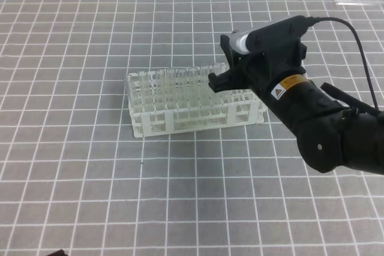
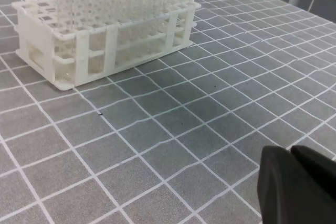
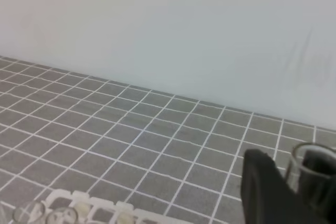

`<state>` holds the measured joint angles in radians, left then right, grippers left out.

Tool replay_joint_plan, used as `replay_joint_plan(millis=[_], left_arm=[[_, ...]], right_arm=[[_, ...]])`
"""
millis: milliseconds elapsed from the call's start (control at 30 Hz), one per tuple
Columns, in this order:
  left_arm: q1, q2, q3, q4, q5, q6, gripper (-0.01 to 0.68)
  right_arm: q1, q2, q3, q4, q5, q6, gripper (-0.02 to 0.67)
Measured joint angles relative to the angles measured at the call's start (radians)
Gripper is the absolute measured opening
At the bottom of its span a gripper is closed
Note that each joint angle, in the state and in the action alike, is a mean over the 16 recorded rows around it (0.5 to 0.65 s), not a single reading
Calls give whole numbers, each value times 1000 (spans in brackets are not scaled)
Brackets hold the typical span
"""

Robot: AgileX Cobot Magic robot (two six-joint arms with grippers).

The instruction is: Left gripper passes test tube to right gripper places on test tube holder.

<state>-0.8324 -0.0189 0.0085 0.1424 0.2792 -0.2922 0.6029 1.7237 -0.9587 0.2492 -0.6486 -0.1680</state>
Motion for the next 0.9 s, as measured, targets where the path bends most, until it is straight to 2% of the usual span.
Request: replay_joint_plan(millis=[900], left_arm=[[0, 5, -2, 0, 1, 0, -1]], right_arm=[[-1, 14, 0, -2, 0, -45, 97]])
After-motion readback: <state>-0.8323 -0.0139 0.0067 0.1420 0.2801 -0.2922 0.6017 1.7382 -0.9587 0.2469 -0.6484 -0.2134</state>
